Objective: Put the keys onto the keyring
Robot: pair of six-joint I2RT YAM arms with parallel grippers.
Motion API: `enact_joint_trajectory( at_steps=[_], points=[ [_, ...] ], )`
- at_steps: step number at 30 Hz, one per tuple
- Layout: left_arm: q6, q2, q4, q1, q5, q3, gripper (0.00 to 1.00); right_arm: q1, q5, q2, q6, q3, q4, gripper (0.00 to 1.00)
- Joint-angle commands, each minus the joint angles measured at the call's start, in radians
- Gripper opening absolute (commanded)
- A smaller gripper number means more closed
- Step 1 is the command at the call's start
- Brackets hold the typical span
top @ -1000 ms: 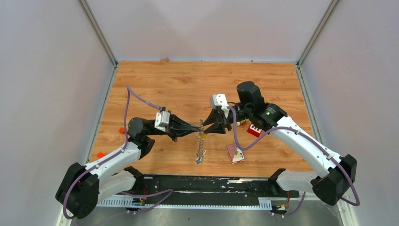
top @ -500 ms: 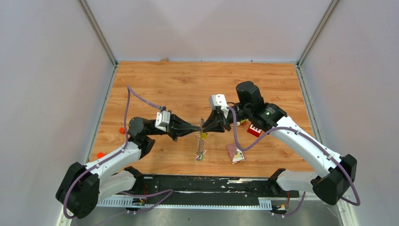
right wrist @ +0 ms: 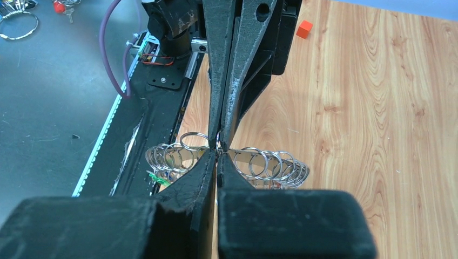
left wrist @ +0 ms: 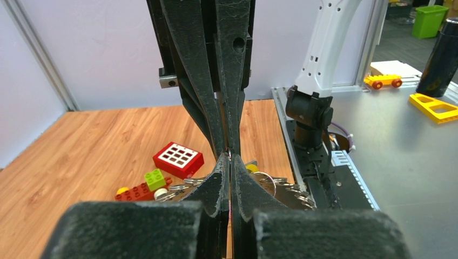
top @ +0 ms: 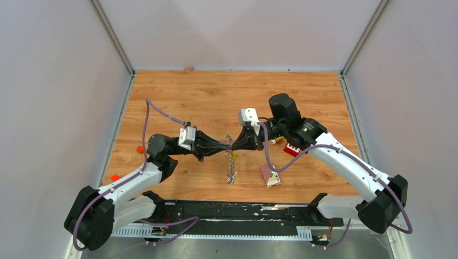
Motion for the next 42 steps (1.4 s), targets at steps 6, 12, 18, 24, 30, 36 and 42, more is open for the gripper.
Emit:
enact_joint_trajectory(
  at_steps=[6, 12, 18, 24, 30, 36, 42],
  points=[
    [0.108, -0.02, -0.032, 0.005, -0.004, 0.003, 0.0, 0.006, 0.089, -0.018, -0.034, 0.06, -0.037, 0.0],
    [0.353, -0.041, -0.363, 0.015, 0.039, 0.096, 0.38, 0.038, 0.197, 0.001, -0.114, 0.159, -0.221, 0.0],
    [0.92, -0.047, -1.146, 0.016, 0.009, 0.341, 0.69, 0.099, 0.363, 0.06, -0.217, 0.281, -0.457, 0.0],
    [0.956, -0.027, -1.278, 0.015, 0.01, 0.416, 0.67, 0.15, 0.498, 0.095, -0.25, 0.363, -0.559, 0.0],
    [0.933, -0.008, -1.227, 0.015, 0.096, 0.394, 0.54, 0.206, 0.628, 0.137, -0.251, 0.44, -0.626, 0.0],
    [0.845, 0.008, -1.048, 0.014, 0.114, 0.335, 0.53, 0.253, 0.73, 0.189, -0.224, 0.503, -0.677, 0.0],
    [0.725, 0.025, -0.822, 0.012, 0.105, 0.258, 0.47, 0.282, 0.813, 0.245, -0.2, 0.56, -0.733, 0.0]
  ],
)
